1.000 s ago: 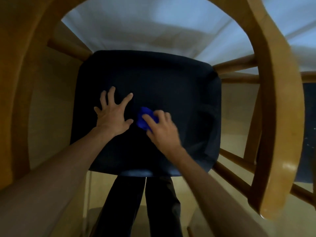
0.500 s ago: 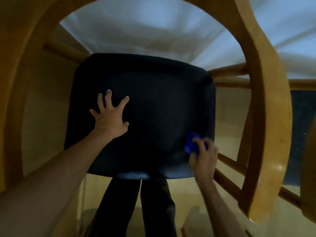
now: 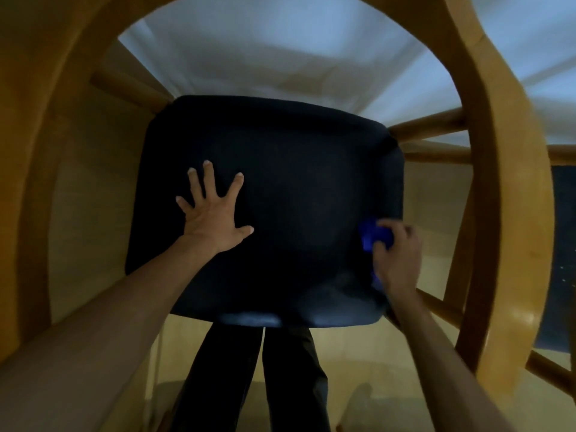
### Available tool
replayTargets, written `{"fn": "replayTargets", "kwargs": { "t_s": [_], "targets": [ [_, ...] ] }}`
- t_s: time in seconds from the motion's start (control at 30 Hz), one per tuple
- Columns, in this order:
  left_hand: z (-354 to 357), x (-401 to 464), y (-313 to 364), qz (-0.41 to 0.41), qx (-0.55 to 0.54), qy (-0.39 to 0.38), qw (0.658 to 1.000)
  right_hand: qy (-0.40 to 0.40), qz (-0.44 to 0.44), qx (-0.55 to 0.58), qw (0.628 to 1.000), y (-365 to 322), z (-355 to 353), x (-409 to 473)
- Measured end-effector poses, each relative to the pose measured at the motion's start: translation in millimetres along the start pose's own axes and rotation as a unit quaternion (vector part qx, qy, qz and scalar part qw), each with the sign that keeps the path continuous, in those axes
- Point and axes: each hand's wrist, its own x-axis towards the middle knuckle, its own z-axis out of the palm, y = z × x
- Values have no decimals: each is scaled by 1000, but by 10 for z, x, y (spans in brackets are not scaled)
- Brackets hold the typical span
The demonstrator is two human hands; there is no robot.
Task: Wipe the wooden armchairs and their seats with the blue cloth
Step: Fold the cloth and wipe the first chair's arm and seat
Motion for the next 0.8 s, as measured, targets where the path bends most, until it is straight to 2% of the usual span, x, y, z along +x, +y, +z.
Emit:
{"fn": "replayTargets", "kwargs": {
  "t_s": [0.1, 0.2, 0.27, 0.33, 0.43, 0.5, 0.6, 0.67, 0.7, 0.77, 0.8],
  "targets": [
    [12, -8, 6, -1, 4, 0, 1000, 37, 10, 16, 999, -398, -62, 672],
    [2, -22, -21, 6, 3, -1, 1000, 39, -14, -54, 998, -877, 171, 711],
    [-28, -33, -64, 16, 0, 2, 1000, 3, -121, -89, 989, -1134, 506, 316],
    [-42, -56, -144, 4, -8, 7, 1000, -54, -240, -96, 965, -1237, 766, -185],
    [-21, -115, -281, -66, -50, -1, 997, -116, -331, -89, 932, -946, 741, -429],
    [23, -131, -312, -67, -57, -5, 996, -83, -296, -70, 949, -633, 527, -222],
    [44, -112, -314, -62, -56, -3, 997, 18, -106, -40, 993, -432, 213, 374],
    [56, -108, -311, -61, -58, -4, 996, 86, 18, -11, 996, -662, 148, 775],
    [62, -102, -311, -60, -57, -4, 997, 107, 53, -11, 993, -870, 182, 928],
    [75, -98, -317, -61, -55, -5, 997, 113, 49, -38, 992, -1383, 384, 1084],
    [75, -94, -322, -62, -55, -5, 997, 99, 15, -56, 993, -1661, 556, 1090]
  ]
}}
